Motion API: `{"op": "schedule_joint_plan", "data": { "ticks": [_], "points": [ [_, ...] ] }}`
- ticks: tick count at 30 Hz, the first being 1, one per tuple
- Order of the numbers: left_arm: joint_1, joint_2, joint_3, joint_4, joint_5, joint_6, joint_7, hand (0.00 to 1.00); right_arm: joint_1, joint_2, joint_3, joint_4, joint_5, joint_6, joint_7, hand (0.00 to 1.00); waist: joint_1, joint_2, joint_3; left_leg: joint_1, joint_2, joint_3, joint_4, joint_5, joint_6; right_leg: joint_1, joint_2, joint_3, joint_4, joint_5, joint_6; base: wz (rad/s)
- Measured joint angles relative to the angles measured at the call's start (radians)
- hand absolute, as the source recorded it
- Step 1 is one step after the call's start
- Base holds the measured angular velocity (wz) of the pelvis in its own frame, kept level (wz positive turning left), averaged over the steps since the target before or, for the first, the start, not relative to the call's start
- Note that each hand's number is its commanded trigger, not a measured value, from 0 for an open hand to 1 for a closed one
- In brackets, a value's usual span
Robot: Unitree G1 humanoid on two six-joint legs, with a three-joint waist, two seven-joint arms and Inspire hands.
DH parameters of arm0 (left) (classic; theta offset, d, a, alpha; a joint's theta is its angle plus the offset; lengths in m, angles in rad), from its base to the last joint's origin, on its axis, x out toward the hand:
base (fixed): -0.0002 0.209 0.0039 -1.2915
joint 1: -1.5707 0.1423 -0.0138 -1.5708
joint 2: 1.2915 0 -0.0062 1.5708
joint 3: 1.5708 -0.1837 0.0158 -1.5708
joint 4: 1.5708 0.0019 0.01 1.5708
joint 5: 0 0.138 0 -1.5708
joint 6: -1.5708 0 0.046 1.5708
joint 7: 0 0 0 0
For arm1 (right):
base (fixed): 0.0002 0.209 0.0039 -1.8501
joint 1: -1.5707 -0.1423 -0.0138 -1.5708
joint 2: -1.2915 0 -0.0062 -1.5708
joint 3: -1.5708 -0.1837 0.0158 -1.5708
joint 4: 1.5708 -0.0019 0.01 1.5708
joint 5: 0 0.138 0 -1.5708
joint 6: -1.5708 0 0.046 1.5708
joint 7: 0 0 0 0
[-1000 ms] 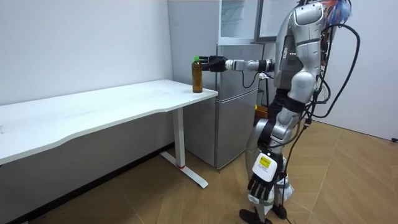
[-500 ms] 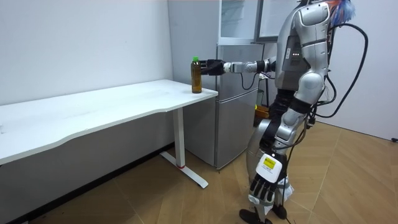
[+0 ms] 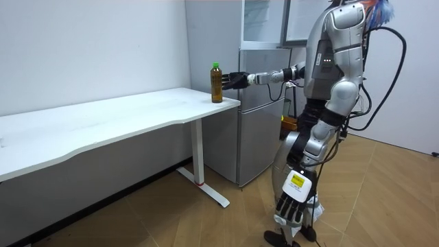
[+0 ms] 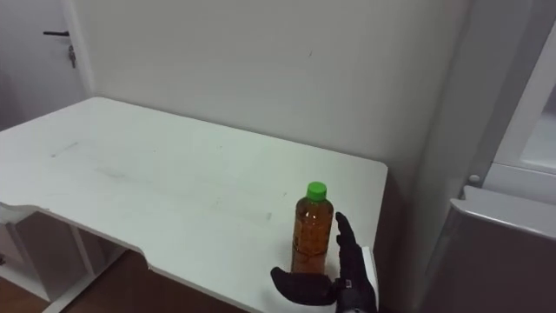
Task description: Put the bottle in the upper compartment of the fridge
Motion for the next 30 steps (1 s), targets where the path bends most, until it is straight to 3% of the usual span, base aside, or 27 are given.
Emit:
{"op": "schedule_joint_plan", "data": {
  "ticks": [10,15,30],
  "points": [
    [-0.009,0.007,-0.003,0.003,-0.002,-0.001,0.027,0.0,-0.078,-0.016,-0.04,0.085,0.054,0.001,-0.063,0.0,-0.001,0.0,0.0,-0.034,-0.007,-0.019,0.016,0.003,0.004,-0.024,-0.001,-0.026,0.011,0.0,0.001,0.06],
    [-0.011,0.017,-0.002,0.004,-0.001,-0.009,0.029,0.0,-0.083,-0.036,-0.04,0.085,0.054,0.0,-0.072,0.0,0.002,-0.007,-0.001,-0.034,-0.01,-0.019,0.016,0.004,0.006,-0.024,-0.003,-0.024,0.012,0.0,0.001,0.0],
    [-0.021,0.026,0.0,0.002,0.001,-0.017,0.019,0.0,-0.095,-0.038,-0.035,0.079,0.035,-0.001,-0.086,0.0,0.03,-0.011,-0.0027,-0.04,-0.012,-0.017,0.018,0.01,0.013,-0.039,-0.017,-0.024,0.028,0.0,0.003,0.0]
  ]
}}
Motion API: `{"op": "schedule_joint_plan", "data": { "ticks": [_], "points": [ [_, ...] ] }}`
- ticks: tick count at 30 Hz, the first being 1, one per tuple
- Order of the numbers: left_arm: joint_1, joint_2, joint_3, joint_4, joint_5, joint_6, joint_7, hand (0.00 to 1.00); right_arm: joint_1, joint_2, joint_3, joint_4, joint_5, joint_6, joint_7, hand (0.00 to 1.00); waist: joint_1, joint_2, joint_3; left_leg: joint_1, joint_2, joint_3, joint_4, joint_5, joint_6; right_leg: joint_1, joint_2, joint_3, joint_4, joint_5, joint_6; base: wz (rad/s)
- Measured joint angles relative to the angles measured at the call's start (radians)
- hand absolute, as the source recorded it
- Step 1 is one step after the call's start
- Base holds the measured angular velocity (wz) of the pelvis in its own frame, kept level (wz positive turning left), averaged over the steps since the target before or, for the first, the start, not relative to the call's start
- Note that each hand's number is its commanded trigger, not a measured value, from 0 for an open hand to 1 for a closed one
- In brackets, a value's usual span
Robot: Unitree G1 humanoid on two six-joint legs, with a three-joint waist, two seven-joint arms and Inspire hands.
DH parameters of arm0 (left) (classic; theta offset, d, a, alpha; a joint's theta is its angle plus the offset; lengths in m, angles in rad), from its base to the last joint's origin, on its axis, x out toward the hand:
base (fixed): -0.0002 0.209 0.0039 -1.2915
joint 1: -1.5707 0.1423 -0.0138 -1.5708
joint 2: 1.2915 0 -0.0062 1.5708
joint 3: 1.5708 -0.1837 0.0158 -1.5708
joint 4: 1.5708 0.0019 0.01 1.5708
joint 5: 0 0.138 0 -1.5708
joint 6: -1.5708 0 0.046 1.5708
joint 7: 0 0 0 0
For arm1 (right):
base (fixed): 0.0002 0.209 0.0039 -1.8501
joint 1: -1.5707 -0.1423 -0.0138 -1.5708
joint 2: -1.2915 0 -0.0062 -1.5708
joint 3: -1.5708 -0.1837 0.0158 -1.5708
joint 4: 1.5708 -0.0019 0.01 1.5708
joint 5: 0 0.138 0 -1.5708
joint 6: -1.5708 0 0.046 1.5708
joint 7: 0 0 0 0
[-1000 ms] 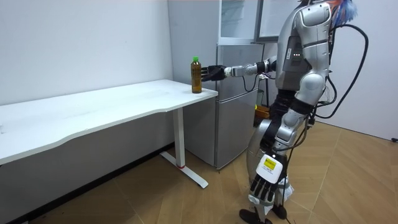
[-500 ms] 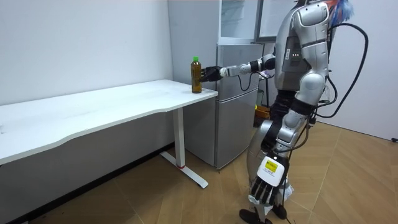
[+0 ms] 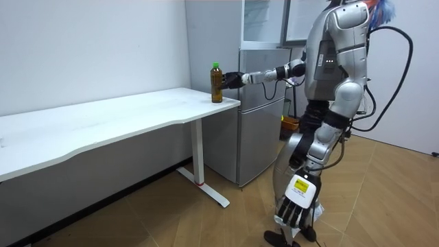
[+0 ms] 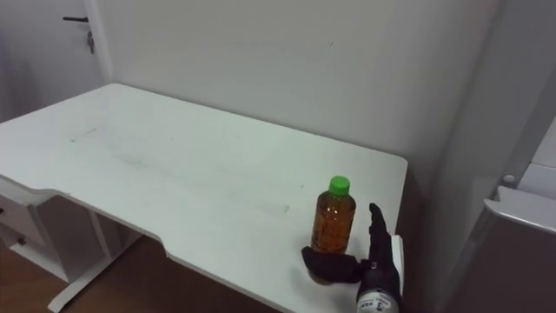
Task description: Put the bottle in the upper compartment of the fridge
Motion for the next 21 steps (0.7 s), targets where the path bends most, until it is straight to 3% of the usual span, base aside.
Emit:
{"op": "schedule_joint_plan", "data": {
  "ticks": [11,18,21],
  "points": [
    [0.004,0.011,0.0,0.002,0.0,0.0,0.0,0.0,-0.017,0.006,0.005,0.0,0.0,-0.002,-0.001,0.0,0.025,0.0,0.0004,-0.001,-0.001,-0.002,0.0,0.002,0.0,0.002,0.001,-0.001,0.0,0.001,0.0,0.0],
    [0.005,0.011,0.0,0.002,0.0,0.001,0.0,0.0,-0.017,0.007,0.005,0.0,0.0,-0.003,-0.004,0.0,0.026,-0.003,0.0087,-0.004,-0.001,-0.004,0.0,0.002,0.0,0.0,0.0,-0.002,0.0,0.001,0.0,0.0],
    [0.005,0.012,0.0,0.002,0.0,0.006,0.002,0.0,-0.017,0.007,0.005,0.0,0.001,-0.003,-0.015,0.0,0.026,-0.003,0.0088,-0.008,-0.002,-0.006,0.003,0.002,0.0,-0.002,0.0,-0.002,0.0,0.0,0.001,0.0]
  ]
}}
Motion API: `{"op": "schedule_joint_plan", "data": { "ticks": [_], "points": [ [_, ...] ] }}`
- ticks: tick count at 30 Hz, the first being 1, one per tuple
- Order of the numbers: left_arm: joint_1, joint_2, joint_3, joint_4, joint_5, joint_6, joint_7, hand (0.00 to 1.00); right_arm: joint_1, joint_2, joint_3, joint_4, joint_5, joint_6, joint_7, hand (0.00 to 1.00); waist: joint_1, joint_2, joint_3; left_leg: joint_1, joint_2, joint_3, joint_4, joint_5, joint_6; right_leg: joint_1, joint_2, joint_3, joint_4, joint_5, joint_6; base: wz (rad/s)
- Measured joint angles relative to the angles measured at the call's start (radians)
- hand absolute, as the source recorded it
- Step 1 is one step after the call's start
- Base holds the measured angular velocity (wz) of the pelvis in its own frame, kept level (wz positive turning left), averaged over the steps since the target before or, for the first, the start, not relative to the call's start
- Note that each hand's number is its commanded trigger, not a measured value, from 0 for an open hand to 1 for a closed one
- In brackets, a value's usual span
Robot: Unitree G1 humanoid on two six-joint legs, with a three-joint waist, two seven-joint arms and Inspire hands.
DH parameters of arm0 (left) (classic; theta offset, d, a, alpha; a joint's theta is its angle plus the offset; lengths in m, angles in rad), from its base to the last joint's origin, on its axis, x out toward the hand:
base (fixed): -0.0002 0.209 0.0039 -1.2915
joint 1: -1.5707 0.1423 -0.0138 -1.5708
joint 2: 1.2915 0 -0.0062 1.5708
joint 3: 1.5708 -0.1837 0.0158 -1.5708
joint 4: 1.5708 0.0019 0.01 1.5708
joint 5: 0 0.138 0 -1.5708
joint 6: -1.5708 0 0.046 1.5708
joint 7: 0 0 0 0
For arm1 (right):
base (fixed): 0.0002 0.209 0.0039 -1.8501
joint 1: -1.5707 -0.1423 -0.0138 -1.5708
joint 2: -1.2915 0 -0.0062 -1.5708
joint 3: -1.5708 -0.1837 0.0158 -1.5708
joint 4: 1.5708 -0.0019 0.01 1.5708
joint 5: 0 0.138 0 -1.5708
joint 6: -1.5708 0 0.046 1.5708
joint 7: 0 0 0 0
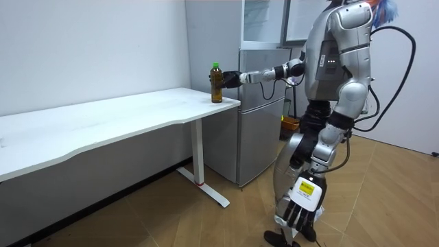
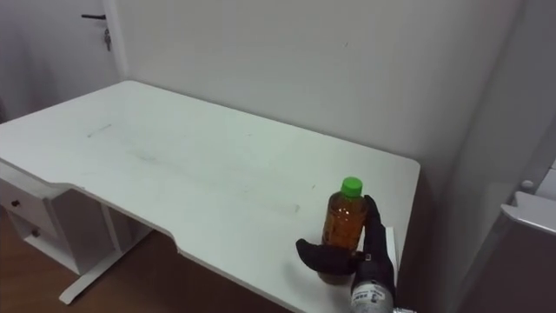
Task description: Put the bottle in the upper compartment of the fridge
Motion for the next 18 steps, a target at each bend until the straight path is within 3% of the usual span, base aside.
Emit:
{"op": "schedule_joint_plan", "data": {
  "ticks": [7,8,9,10,18],
  "points": [
    [-0.001,0.001,0.0,0.0,-0.001,0.011,0.009,0.0,0.0,0.001,-0.001,0.0,0.012,0.002,-0.017,0.0,-0.001,0.008,-0.0005,-0.013,-0.002,-0.005,0.01,0.0,0.001,-0.012,0.0,0.0,0.004,0.001,0.001,0.0],
    [-0.001,0.001,0.0,-0.001,-0.001,0.012,0.012,0.0,0.0,0.001,-0.001,0.001,0.017,0.002,-0.017,0.65,-0.002,0.008,-0.0008,-0.013,-0.002,-0.006,0.01,0.0,0.001,-0.012,0.0,0.0,0.004,0.001,0.001,0.03],
    [-0.001,0.001,0.0,-0.001,-0.001,0.013,0.02,0.0,0.0,0.001,-0.001,0.001,0.032,0.002,-0.017,0.9,-0.002,0.009,-0.0008,-0.013,-0.002,-0.007,0.01,0.0,0.001,-0.012,0.0,0.0,0.005,0.001,0.001,0.0],
    [-0.002,0.001,0.001,-0.001,-0.001,0.014,0.024,0.0,0.0,0.001,-0.001,0.004,0.052,0.002,-0.016,1.0,-0.001,0.01,-0.0015,-0.013,-0.002,-0.008,0.01,0.0,0.001,-0.012,0.0,0.0,0.006,0.001,0.001,0.0],
    [0.006,-0.008,-0.004,-0.012,-0.03,0.016,0.042,0.0,-0.009,0.003,-0.025,0.105,0.276,-0.001,0.006,1.0,-0.004,0.026,0.0005,-0.013,-0.003,-0.009,0.014,0.0,0.001,-0.011,-0.002,0.0,0.016,0.001,0.001,0.0]
  ]
}}
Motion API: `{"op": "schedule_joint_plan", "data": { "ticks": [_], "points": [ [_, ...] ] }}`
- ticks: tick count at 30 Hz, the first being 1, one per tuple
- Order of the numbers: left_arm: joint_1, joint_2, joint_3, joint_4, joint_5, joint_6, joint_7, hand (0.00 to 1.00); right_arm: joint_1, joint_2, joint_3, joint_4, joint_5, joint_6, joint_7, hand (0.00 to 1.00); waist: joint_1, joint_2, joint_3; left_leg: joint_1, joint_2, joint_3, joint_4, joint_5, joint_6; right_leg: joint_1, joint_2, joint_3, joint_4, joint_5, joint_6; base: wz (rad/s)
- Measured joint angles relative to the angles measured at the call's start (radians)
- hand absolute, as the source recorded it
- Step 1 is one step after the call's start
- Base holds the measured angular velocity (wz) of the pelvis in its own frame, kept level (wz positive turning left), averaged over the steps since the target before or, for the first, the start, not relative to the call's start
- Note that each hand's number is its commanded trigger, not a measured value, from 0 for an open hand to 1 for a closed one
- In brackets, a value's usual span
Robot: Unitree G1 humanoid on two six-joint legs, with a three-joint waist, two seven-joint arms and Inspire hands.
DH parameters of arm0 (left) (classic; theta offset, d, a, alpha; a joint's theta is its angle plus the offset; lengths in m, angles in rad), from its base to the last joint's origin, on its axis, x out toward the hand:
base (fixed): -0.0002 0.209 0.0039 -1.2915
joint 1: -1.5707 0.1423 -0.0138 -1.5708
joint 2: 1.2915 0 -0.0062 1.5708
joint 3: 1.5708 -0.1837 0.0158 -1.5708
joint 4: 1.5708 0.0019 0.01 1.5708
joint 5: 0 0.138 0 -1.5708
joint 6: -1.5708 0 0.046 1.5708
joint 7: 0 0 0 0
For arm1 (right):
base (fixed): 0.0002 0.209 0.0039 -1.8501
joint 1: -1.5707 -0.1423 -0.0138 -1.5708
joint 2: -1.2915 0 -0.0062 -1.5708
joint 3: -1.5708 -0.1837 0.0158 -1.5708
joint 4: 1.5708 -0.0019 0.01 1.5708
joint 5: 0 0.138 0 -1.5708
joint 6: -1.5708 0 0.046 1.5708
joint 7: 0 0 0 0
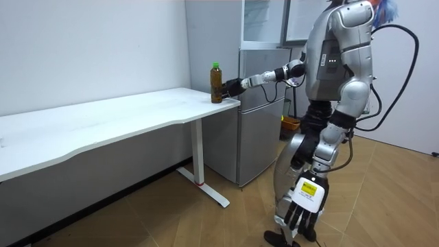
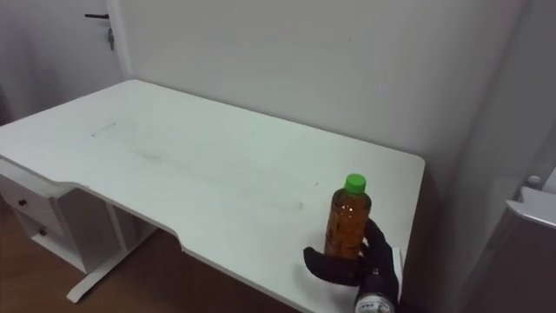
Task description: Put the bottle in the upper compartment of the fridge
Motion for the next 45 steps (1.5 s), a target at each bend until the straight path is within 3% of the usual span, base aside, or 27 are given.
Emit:
{"op": "schedule_joint_plan", "data": {
  "ticks": [6,11,16,21,29,33,36,41,43,45],
  "points": [
    [0.023,-0.001,0.0,-0.038,-0.016,-0.002,0.001,0.0,-0.021,0.002,-0.03,0.061,0.012,-0.019,0.01,1.0,-0.002,0.009,0.0022,-0.016,-0.002,-0.016,0.017,0.0,0.0,-0.005,-0.001,-0.008,0.004,-0.001,0.0,0.07],
    [0.024,0.005,0.0,-0.051,-0.041,-0.006,-0.003,0.0,-0.022,-0.006,-0.038,0.068,0.036,-0.031,0.01,1.0,0.0,0.008,-0.0008,-0.036,-0.009,-0.035,0.028,0.005,0.0,-0.023,-0.004,-0.025,0.002,-0.007,-0.002,0.12],
    [0.034,0.039,0.004,-0.053,-0.091,-0.007,-0.003,0.0,-0.022,-0.015,-0.038,0.1,0.059,-0.031,0.034,1.0,0.003,-0.004,-0.0084,-0.036,-0.012,-0.037,0.027,0.008,0.001,-0.025,-0.006,-0.025,0.003,-0.018,0.001,0.05],
    [0.035,0.042,0.005,-0.056,-0.09,-0.01,-0.003,0.0,-0.022,-0.02,-0.04,0.102,0.069,-0.031,0.049,1.0,-0.001,-0.006,-0.0093,-0.034,-0.014,-0.038,0.027,0.008,0.002,-0.022,-0.006,-0.025,0.0,-0.018,0.002,0.0],
    [0.044,0.042,0.026,-0.057,-0.087,-0.061,-0.022,0.0,-0.016,-0.023,-0.039,0.094,0.07,-0.031,0.055,1.0,0.0,-0.015,-0.014,-0.033,-0.012,-0.036,0.024,0.008,0.002,-0.019,-0.003,-0.023,-0.011,-0.016,0.005,-0.01],
    [0.052,0.043,0.045,-0.051,-0.088,-0.078,-0.023,0.0,0.0,-0.037,-0.014,0.042,0.056,-0.027,0.066,1.0,-0.002,-0.02,-0.0136,-0.025,-0.004,-0.007,0.009,0.008,0.002,-0.021,0.0,0.005,-0.015,-0.01,0.003,-0.2],
    [0.05,0.043,0.076,-0.033,-0.09,-0.098,-0.022,0.0,0.072,-0.06,-0.01,-0.123,0.014,-0.017,0.079,1.0,-0.002,-0.029,-0.0139,-0.024,0.002,0.019,-0.005,0.008,0.003,-0.042,0.0,0.037,0.001,-0.009,0.002,-0.24],
    [0.046,0.042,0.12,-0.028,-0.089,-0.124,-0.022,0.0,0.122,-0.112,-0.012,-0.297,0.005,-0.017,0.099,1.0,-0.039,-0.036,-0.0112,0.0,0.004,0.035,-0.012,0.005,0.004,-0.026,0.001,0.059,0.002,-0.007,0.002,-0.09],
    [0.046,0.042,0.135,-0.028,-0.088,-0.129,-0.021,0.0,0.127,-0.139,-0.015,-0.333,0.002,-0.017,0.124,1.0,-0.061,-0.046,-0.0052,0.011,0.007,0.045,-0.019,-0.001,0.004,-0.019,0.001,0.068,0.001,-0.007,0.002,-0.11],
    [0.046,0.042,0.139,-0.028,-0.089,-0.129,-0.021,0.0,0.143,-0.158,-0.016,-0.364,0.003,-0.017,0.134,1.0,-0.076,-0.053,-0.0075,0.013,0.008,0.048,-0.017,-0.008,0.004,-0.019,0.002,0.08,0.001,-0.006,0.003,-0.12]
  ]
}}
